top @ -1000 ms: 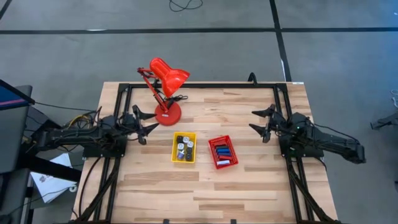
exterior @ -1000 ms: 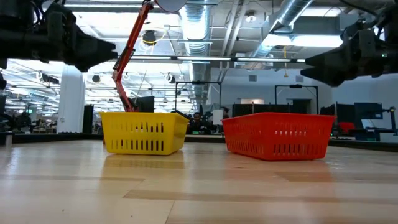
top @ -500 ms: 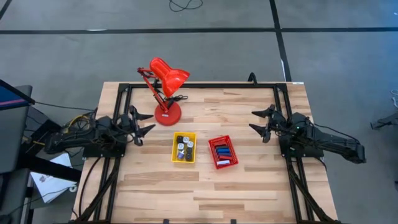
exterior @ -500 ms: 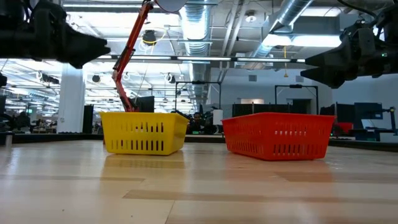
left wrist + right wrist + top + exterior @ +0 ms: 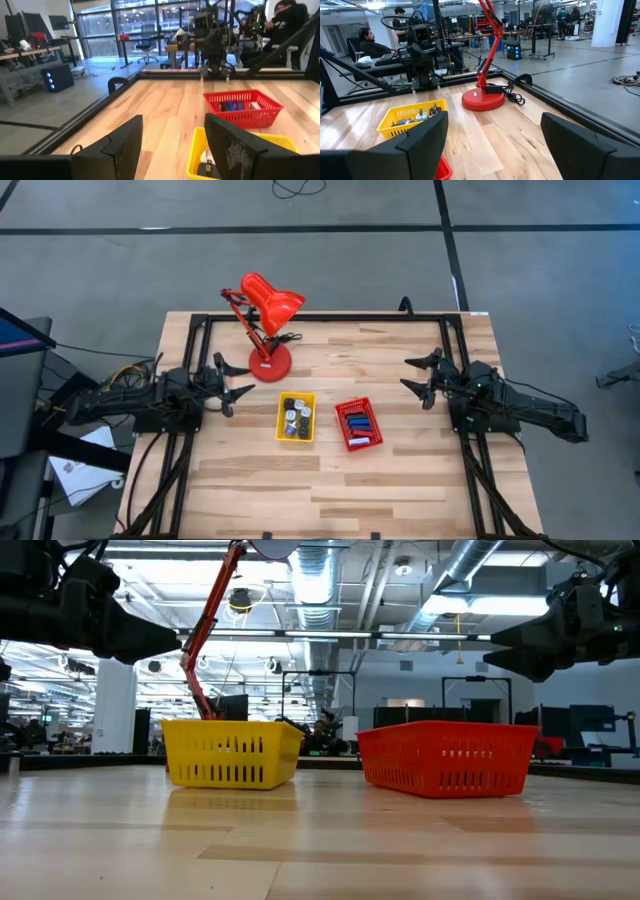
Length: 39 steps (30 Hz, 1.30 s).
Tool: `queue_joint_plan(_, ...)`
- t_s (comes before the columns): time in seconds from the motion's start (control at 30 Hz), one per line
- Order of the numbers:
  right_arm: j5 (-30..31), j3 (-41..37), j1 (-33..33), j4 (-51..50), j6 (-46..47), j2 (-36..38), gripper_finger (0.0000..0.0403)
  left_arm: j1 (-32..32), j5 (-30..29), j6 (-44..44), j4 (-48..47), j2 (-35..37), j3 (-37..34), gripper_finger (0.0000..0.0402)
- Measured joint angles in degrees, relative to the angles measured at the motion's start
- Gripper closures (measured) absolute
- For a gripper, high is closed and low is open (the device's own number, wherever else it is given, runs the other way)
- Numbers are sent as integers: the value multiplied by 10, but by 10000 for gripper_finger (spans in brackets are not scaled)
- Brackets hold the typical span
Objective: Pick & Place Office items
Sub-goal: Return to Home Position
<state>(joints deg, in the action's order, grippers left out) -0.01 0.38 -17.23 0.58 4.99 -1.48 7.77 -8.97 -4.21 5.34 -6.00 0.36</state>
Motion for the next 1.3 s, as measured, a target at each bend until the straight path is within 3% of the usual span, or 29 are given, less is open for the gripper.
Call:
queue_joint_plan(0.7,0,0,0,0,0,0,91,0,0,0,0,-74,0,193)
queue_joint_plan(1.3,0,0,0,-1,0,0,91,0,1,0,2,-25,0,193)
